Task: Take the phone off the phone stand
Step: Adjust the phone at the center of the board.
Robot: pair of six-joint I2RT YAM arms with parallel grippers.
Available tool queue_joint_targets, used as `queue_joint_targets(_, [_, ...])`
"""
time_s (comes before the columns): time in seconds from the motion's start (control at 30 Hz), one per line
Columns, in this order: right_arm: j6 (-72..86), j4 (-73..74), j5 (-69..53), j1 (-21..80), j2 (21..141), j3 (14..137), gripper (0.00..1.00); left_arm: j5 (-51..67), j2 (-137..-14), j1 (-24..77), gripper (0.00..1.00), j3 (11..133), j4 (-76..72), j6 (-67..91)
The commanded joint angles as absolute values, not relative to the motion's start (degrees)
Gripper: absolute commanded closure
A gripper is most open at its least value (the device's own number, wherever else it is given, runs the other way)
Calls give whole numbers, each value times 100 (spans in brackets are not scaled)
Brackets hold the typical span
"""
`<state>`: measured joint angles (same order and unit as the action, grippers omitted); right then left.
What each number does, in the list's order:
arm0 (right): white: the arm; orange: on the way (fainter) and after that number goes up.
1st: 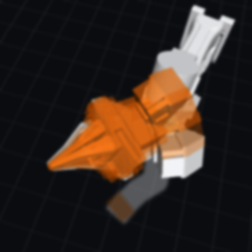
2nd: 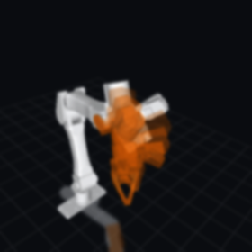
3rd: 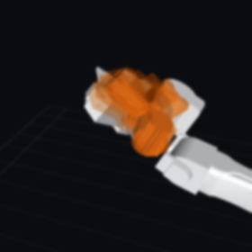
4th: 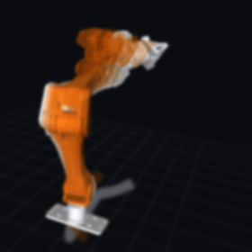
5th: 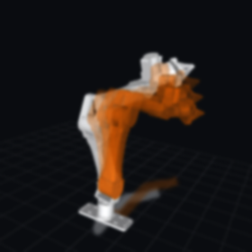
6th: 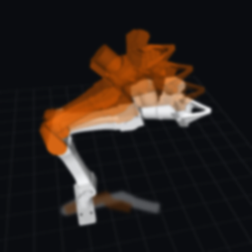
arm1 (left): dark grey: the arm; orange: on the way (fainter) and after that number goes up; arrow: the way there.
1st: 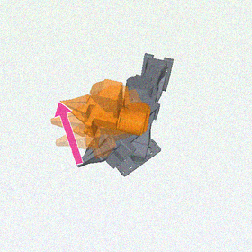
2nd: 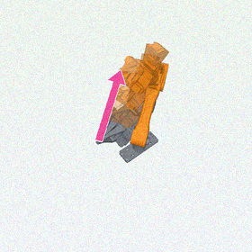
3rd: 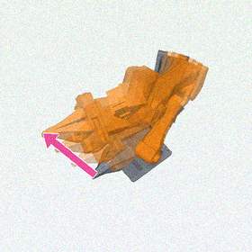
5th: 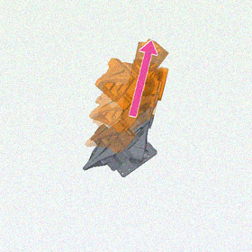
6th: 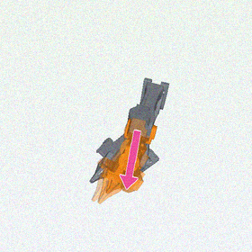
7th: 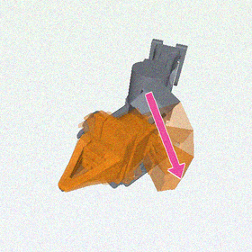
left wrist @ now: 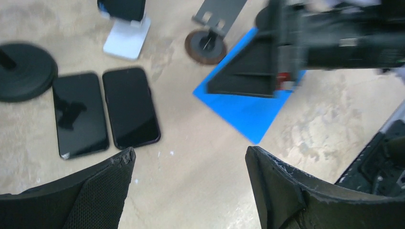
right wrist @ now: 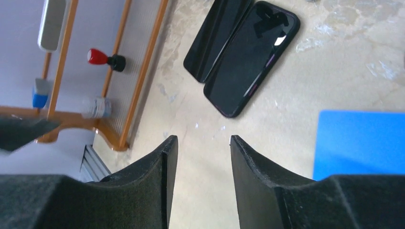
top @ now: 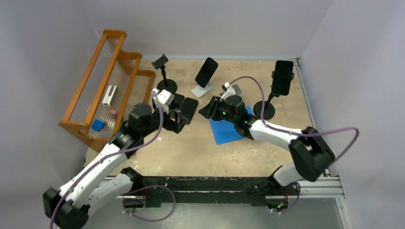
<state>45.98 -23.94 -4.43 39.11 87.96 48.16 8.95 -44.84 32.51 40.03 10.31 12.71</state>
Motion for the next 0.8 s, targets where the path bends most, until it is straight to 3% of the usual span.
queue_joint_targets(0.0, [3981, -3144, -629, 3961, 7719, 3896, 53, 466, -5568, 3223, 16, 4630, 1642, 1692])
queue_joint_targets(0.2, [3665, -3085, -323, 3968, 6196, 3084, 54, 541, -6457, 2845, 18, 4560, 1188, 2676])
queue_joint_targets(0.43, [3565, -2820, -364, 3964, 4857, 2654, 54, 1142, -7294, 1656, 42, 4250, 239, 3554])
queue_joint_targets(0.77, [3474, -2423, -348, 3964, 4119, 2593, 55, 25, -8481, 1383, 68, 4622, -336, 4193])
